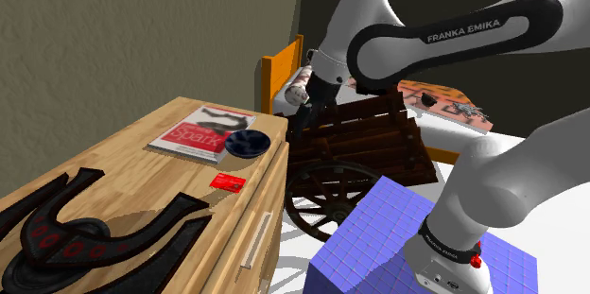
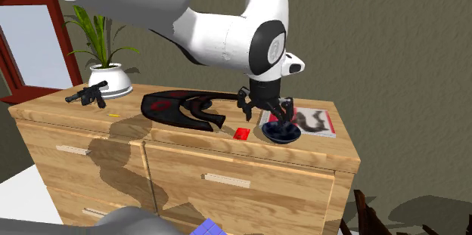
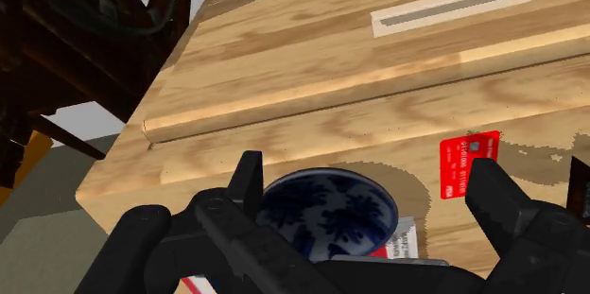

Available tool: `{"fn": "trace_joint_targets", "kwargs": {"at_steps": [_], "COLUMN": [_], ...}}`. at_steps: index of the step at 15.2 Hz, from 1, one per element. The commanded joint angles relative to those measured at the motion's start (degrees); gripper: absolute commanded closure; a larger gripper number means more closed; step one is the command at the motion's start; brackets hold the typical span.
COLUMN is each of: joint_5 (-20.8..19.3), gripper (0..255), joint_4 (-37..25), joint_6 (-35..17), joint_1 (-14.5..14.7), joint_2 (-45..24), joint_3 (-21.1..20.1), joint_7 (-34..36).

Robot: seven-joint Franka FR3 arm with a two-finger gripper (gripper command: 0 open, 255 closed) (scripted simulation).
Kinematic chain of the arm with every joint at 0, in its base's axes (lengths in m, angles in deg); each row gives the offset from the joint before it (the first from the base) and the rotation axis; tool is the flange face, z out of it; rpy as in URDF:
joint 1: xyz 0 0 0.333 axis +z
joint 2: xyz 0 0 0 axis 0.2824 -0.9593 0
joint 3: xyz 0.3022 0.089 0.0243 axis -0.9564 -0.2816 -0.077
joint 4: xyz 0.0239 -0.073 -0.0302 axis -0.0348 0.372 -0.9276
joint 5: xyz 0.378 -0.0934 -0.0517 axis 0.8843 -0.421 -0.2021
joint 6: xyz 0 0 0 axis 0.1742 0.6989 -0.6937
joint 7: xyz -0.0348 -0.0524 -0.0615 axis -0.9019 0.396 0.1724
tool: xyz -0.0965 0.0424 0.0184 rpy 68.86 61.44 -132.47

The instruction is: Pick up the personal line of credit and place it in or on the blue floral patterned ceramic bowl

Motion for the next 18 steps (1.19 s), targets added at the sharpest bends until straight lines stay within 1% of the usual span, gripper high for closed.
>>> {"fn": "trace_joint_targets", "kwargs": {"at_steps": [1,5,8,10,12,13,14,15,16,17,18], "joint_5": [0.59,0.81,-0.48,-2.64,-6.77,-10.11,-14.86,-21.68,-30.92,-41.44,-41.17], "gripper": [0,0,0,0,0,0,0,0,0,0,0], "joint_4": [0.71,0.78,-0.23,-1.38,-2.89,-3.8,-4.84,-6.1,-7.76,-9.92,-9.91], "joint_6": [-6.26,-18.01,-26.49,-31.85,-36.9,-39.25,-41.43,-43.35,-44.84,-45.8,-45.85], "joint_1": [0.8,1.86,1.83,1.09,-0.59,-1.94,-3.69,-5.55,-6.84,-6.38,-5.22], "joint_2": [-3.1,-10.54,-16.9,-21.38,-26.0,-28.37,-30.8,-33.35,-36.03,-38.79,-38.76], "joint_3": [-1.42,-4.62,-7.35,-9.52,-12.2,-13.79,-15.53,-17.03,-17.61,-16.34,-15.21], "joint_7": [-0.36,-0.41,0.34,1.68,4.45,6.8,10.25,15.36,22.44,30.69,30.48]}}
